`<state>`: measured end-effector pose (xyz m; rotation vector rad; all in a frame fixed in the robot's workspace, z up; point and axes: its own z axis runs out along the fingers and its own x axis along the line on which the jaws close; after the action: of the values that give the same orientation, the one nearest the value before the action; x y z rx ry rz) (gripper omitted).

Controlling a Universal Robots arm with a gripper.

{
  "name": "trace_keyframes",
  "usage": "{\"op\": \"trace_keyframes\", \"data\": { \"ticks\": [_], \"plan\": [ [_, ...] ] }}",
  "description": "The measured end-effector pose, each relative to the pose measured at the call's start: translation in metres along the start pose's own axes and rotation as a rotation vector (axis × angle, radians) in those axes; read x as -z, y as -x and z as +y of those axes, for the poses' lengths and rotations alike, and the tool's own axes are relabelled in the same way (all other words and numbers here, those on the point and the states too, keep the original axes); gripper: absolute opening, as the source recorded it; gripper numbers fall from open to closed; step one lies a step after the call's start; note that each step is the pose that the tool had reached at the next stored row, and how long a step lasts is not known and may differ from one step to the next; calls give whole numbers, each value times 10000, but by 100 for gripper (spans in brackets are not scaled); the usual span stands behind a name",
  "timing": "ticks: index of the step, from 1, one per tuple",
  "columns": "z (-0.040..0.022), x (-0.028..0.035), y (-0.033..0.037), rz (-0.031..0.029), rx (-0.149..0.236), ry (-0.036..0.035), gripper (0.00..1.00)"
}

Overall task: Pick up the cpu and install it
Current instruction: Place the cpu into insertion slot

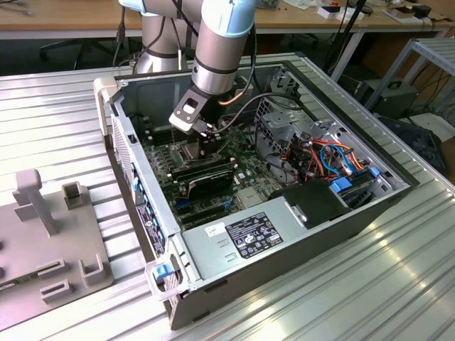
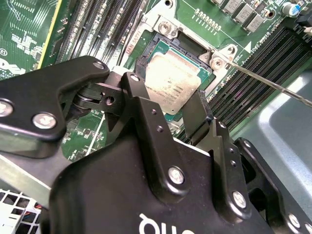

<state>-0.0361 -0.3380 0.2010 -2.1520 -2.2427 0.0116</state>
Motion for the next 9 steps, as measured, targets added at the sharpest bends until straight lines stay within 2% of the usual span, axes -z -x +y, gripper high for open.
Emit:
{"op": "trace_keyframes", "data": {
  "ticks": [4, 5, 9],
  "plan": [
    [0, -1, 0, 0, 0, 0, 56],
    [0, -1, 0, 0, 0, 1, 62],
    [0, 4, -1, 2, 0, 1, 62]
  ]
}}
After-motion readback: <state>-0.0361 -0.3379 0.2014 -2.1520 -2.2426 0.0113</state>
